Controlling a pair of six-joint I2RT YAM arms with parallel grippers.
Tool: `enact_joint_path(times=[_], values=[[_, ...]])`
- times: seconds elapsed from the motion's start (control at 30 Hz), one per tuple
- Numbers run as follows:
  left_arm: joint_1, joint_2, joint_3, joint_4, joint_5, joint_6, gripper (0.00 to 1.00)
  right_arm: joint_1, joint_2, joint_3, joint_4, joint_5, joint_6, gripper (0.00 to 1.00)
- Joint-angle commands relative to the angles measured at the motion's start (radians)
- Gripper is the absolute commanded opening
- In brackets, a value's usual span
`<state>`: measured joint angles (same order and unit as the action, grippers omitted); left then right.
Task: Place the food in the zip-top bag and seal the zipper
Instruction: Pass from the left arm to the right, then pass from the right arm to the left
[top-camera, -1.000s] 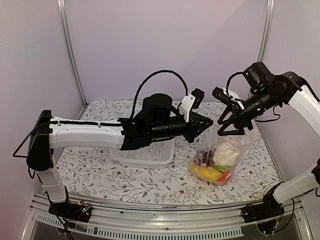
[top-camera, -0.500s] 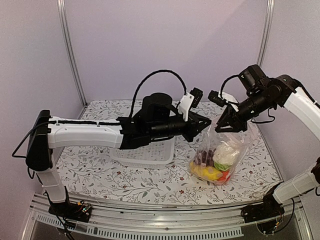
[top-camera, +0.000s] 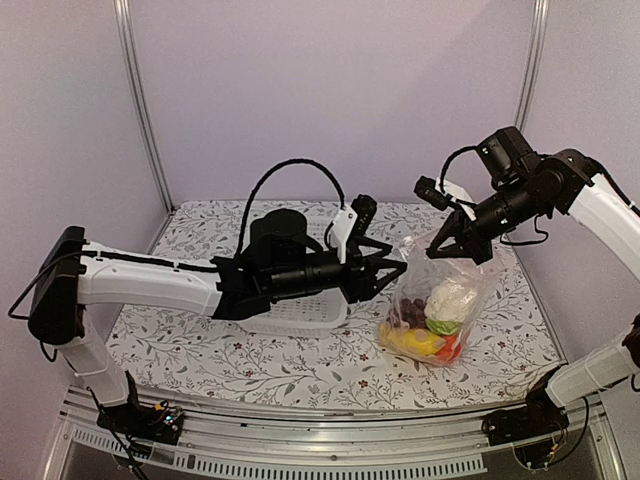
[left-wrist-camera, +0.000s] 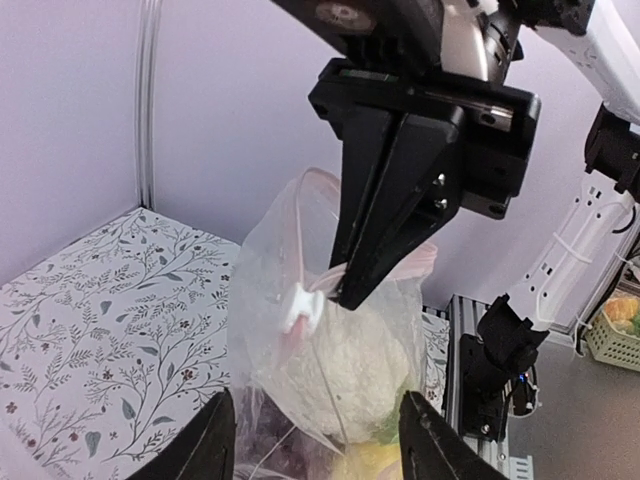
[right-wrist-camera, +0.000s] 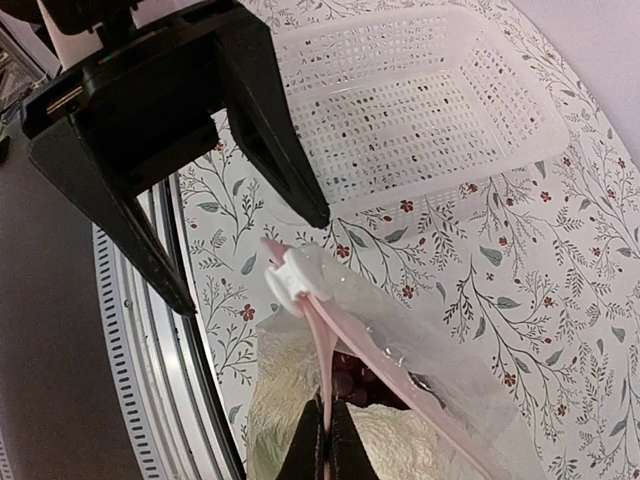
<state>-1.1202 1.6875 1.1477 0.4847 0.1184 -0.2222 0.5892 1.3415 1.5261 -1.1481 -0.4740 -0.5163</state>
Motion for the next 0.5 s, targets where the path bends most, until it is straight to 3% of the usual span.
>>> enact_joint_path(times=[0.0,0.3,0.47], values=[[0.029,0.033,-0.016,0.120,0.074,0.045,0.53,0.008,-0.029,0.021,-0.038,-0.124,-0.036,0.00],[0.053,0.094,-0.026,0.264,0.132,0.036,0.36,0.009,-0.044,-0.014,-0.075,-0.158,-0.073,0.00],[0.066,0.120,-0.008,0.286,0.138,0.036,0.36,0.009,-0.042,-0.009,-0.078,-0.157,-0.079,0.01]])
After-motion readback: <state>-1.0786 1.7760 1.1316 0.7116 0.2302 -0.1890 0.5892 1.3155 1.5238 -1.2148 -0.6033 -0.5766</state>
